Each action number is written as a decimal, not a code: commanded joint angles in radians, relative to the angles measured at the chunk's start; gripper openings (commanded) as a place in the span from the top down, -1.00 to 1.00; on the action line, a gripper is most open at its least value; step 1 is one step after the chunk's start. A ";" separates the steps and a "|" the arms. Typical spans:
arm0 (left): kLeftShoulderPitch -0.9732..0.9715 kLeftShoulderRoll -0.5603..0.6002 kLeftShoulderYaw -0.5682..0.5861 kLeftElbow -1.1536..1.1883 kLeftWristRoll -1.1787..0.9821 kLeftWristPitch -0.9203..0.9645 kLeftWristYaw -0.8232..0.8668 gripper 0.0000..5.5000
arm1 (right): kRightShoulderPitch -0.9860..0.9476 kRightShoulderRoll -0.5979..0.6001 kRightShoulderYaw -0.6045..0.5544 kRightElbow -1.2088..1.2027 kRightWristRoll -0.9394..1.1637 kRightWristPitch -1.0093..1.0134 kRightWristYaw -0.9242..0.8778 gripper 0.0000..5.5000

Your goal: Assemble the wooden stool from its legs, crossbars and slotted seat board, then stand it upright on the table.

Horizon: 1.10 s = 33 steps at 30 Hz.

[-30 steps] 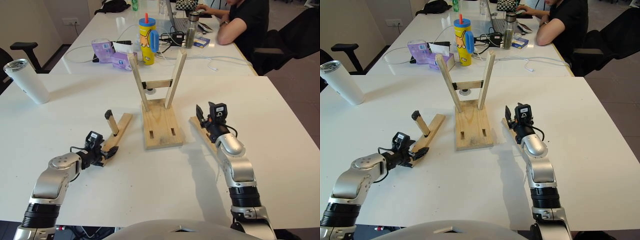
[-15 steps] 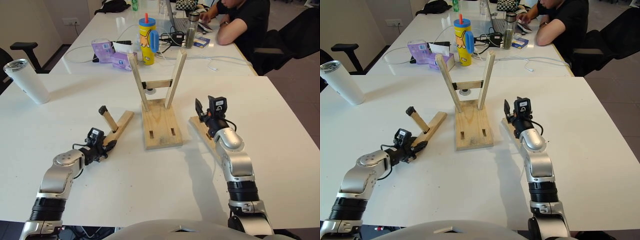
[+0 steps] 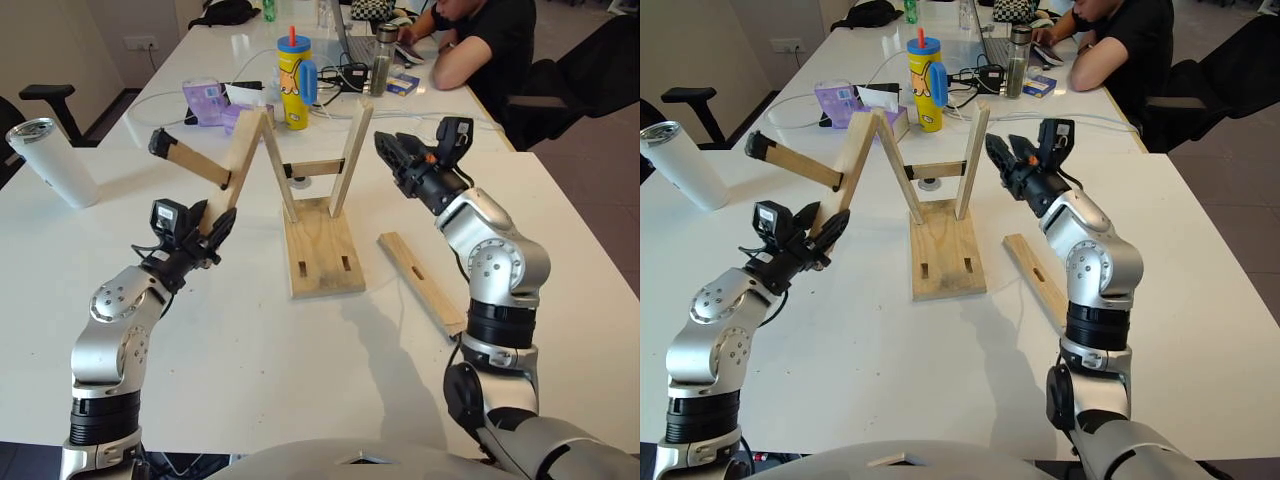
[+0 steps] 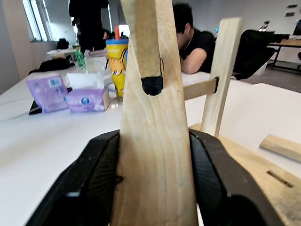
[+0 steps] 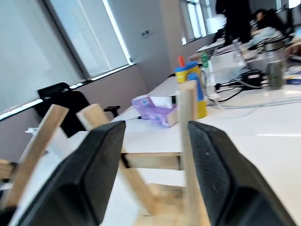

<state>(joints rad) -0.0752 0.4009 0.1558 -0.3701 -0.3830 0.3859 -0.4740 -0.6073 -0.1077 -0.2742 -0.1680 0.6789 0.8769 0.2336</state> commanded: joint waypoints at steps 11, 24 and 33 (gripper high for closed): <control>-0.103 -0.057 -0.159 -0.045 0.021 -0.047 -0.021 0.26 | -0.085 0.149 -0.174 0.062 0.588 0.330 -0.367 0.10; -0.094 -0.057 -0.227 -0.053 0.055 -0.058 -0.040 0.26 | -0.068 0.099 -0.106 0.067 0.705 0.245 -0.433 0.10; -0.086 -0.023 -0.255 -0.039 0.095 -0.057 -0.063 0.26 | -0.024 0.091 -0.065 0.049 0.702 0.171 -0.452 0.58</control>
<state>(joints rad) -0.1593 0.3641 -0.0897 -0.4061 -0.3010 0.3235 -0.5275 -0.6411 -0.0150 -0.3496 -0.1065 1.3724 1.0662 -0.2050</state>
